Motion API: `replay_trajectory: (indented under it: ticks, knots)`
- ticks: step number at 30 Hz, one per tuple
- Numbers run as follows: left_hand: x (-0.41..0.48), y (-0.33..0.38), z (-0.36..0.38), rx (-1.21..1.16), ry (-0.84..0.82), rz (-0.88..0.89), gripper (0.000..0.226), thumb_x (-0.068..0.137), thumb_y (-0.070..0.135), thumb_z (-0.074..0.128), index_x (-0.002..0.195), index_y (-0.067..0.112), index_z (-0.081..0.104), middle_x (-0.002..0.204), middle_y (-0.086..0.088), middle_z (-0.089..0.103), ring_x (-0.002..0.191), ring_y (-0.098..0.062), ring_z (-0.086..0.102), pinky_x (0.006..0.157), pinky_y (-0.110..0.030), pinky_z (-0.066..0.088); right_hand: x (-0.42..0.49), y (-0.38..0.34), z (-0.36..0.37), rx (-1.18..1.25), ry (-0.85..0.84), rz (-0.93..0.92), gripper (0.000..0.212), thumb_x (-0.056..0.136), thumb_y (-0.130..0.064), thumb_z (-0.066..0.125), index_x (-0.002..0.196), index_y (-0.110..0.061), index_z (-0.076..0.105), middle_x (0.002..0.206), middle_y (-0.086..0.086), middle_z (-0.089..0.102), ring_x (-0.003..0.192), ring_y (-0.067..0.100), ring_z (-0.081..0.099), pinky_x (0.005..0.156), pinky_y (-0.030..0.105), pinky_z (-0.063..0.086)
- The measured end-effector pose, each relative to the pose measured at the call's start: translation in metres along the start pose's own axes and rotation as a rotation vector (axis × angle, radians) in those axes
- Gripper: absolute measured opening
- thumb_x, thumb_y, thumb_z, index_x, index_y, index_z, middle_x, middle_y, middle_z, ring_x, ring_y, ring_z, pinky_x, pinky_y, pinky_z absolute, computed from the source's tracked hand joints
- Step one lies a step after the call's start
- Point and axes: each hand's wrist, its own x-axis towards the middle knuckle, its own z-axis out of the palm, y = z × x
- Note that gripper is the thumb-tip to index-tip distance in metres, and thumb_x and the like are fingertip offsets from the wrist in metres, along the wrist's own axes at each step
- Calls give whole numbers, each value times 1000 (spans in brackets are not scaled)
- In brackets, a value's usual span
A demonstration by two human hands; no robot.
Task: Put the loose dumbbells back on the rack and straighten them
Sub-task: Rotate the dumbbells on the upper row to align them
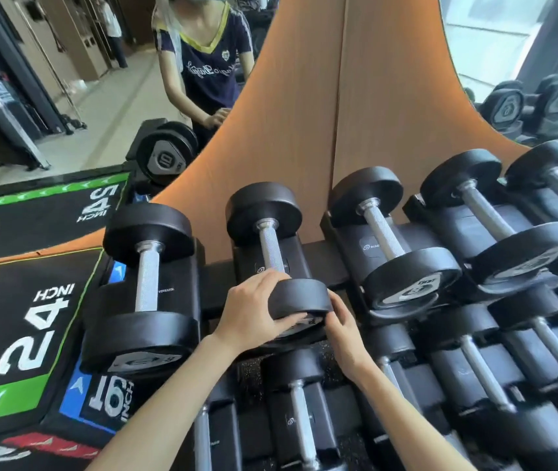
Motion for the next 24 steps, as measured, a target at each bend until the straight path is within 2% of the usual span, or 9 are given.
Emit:
replay_trajectory:
  ticks: [1,3,7,11,15,17,19,22,24]
  knots:
    - [-2,-2,0,-34,21,8,59,78,64,58,103,11,63,99,2,66,90,-15,63,76,-30,52,1,4,-2,19,-15,5,66,69,-45,69,125,-13,52,122,9,62,112,18,58,96,33,45]
    - [-8,-9,0,-64,39,7,61,79,65,58,104,9,63,98,1,66,90,-15,63,79,-29,50,3,8,-5,-8,-42,7,62,72,-35,65,128,-13,50,126,7,60,119,19,54,98,30,44]
    - [-14,-14,-2,-113,69,-25,61,79,62,61,105,7,63,97,1,65,91,-13,61,83,-24,48,7,5,1,0,-44,-47,58,69,-26,54,126,-15,50,128,1,57,117,5,53,93,17,42]
    - [-20,-17,-2,-170,116,-35,58,81,60,61,104,7,61,96,2,62,90,-11,59,82,-20,44,11,-8,7,-64,-46,-129,63,60,-27,59,120,-8,51,119,11,55,106,1,56,90,15,43]
    - [-34,-28,8,-329,236,-113,42,79,49,65,100,15,51,93,10,52,84,-3,52,76,-16,40,15,-34,11,-239,-113,-231,59,56,-32,72,111,-15,59,101,12,47,94,5,55,86,16,43]
    - [-42,-32,18,-425,321,-158,44,81,53,61,98,15,47,91,14,46,82,1,48,73,-16,39,17,-46,12,-418,-122,-292,60,52,-47,79,107,-29,62,91,2,42,84,8,50,81,19,42]
    - [-49,-37,29,-511,397,-225,45,82,56,58,95,15,44,89,19,44,79,1,46,70,-18,38,19,-59,17,-697,-103,-354,64,50,-67,72,105,-37,63,86,-7,39,79,6,44,71,19,39]
    - [-57,-41,47,-598,479,-347,31,71,34,53,97,19,44,92,25,47,79,5,44,72,-15,37,19,-79,32,-1106,-90,-450,76,50,-78,59,111,-32,61,87,-11,38,81,4,41,59,17,37]
    - [-63,-37,59,-599,532,-445,42,66,27,44,105,12,48,93,22,49,85,12,46,78,-9,37,19,-83,44,-1240,-71,-573,75,54,-80,54,109,-30,62,86,-9,40,82,7,40,53,19,36]
